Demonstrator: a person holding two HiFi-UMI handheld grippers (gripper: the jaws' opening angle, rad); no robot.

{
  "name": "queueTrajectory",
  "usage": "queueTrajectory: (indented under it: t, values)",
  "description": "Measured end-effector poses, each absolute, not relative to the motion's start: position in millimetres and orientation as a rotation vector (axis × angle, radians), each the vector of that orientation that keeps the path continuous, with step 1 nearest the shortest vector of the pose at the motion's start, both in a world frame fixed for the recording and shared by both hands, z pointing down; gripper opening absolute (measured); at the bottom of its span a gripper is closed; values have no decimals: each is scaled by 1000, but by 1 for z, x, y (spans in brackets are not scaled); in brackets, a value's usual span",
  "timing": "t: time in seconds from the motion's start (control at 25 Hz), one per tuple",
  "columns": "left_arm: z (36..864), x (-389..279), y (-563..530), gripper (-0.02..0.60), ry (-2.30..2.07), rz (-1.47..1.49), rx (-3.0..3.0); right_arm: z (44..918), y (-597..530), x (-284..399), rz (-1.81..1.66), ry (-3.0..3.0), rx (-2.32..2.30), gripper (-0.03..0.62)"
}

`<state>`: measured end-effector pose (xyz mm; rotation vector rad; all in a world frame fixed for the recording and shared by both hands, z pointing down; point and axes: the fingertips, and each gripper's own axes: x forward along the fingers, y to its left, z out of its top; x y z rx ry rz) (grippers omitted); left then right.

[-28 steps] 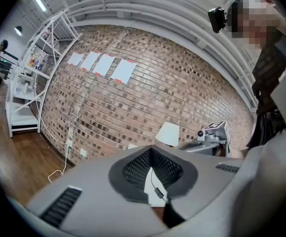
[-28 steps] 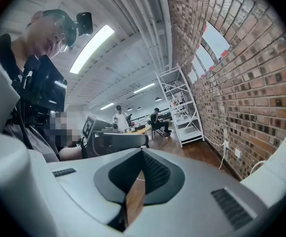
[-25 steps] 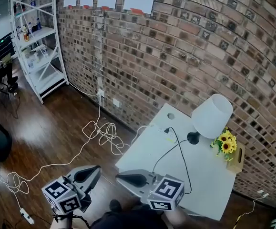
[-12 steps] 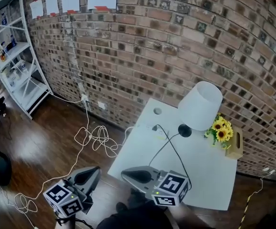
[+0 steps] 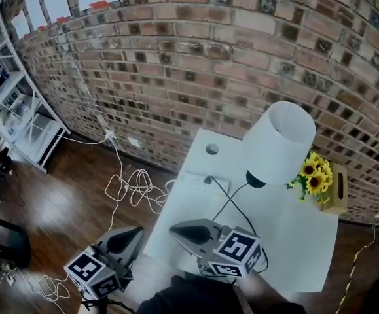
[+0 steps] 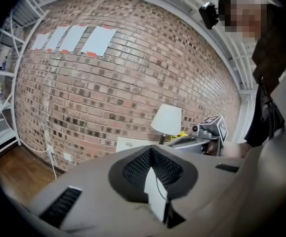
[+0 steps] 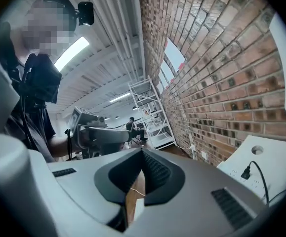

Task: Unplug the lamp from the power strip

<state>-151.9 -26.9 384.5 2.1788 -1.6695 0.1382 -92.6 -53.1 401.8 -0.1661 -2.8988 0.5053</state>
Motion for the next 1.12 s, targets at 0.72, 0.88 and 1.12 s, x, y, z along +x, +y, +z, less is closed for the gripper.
queueTrajectory:
  t: [0.72,0.88,1.12]
  values:
    - [415,-120,-116,21,-1512,278,2213,449,-125,-81,541,-2853,-32,-11]
    - [421,-116,-133,21,-1436,303,2272,453,-136,-77,534,-2829,59,-11]
    - [433,-130,-152,21,-1308,314,2344,463,-156,-83,524,-2781,284,-11]
